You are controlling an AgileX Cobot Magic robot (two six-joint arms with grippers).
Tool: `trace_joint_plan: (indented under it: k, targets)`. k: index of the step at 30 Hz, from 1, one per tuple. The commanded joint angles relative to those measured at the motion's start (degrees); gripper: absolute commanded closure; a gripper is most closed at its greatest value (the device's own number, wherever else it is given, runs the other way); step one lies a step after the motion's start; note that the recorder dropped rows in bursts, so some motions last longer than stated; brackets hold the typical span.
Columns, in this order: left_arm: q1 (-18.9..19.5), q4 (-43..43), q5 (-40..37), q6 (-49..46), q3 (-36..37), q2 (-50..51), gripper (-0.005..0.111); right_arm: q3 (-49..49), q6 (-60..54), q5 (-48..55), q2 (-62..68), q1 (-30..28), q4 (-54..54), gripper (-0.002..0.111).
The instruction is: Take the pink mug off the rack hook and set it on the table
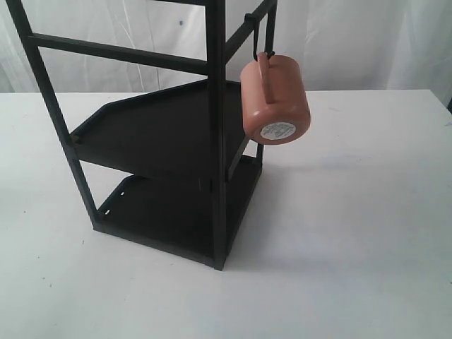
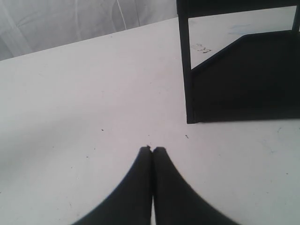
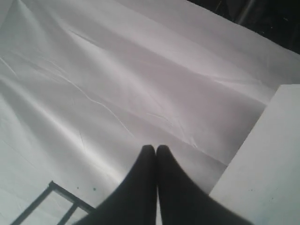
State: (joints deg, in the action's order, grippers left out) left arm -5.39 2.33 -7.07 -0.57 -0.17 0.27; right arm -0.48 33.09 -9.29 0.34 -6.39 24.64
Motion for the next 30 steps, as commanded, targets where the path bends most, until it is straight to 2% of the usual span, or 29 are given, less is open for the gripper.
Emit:
trace_joint_plan:
  k: [1,3,5,9,12,17,20,23,25,27,30]
  targets:
    - [0.13,-0.14,-0.19,0.57,0.17,-0.27,0.107,-6.90,0.14,7.94,-0.34,1.55,-15.35,0.108]
    - [0.13,-0.14,-0.19,0.57,0.17,-0.27,0.107,-11.67,-0.44,12.48,-0.34,3.36,-22.30,0.108]
    - [0.13,-0.14,-0.19,0.57,0.17,-0.27,0.107,-16.29,-6.06,15.50,1.02,5.91,-26.07,0.108]
    - [0.13,-0.14,-0.19,0.57,0.17,-0.27,0.107,-24.84,-29.63,25.52,7.26,10.03,-25.22,0.108]
    - [0.13,-0.14,-0.19,0.57,0.17,-0.27,0.107,-28.91,-45.19,34.78,13.44,12.45,-20.15,0.108]
    - [0.13,-0.14,-0.19,0.57,0.17,-0.27,0.107,-30.35,-62.77,36.77,23.35,15.32,-0.75,0.106]
    - [0.13,-0.14,-0.19,0.57,0.17,-0.27,0.107,-30.35,-76.79,36.02,28.34,16.09,13.52,0.091]
    - [0.13,-0.14,-0.19,0.57,0.17,-0.27,0.107,-30.35,-96.77,34.62,32.17,16.83,30.67,0.069]
    - [0.13,-0.14,-0.19,0.57,0.17,-0.27,0.107,-30.48,-109.66,33.42,34.31,17.56,42.31,0.060]
    - [0.13,-0.14,-0.19,0.57,0.17,-0.27,0.107,-31.41,-121.37,33.19,36.63,18.43,52.74,0.060]
    - [0.13,-0.14,-0.19,0.57,0.17,-0.27,0.107,-33.68,-128.57,32.94,40.08,19.60,59.35,0.060]
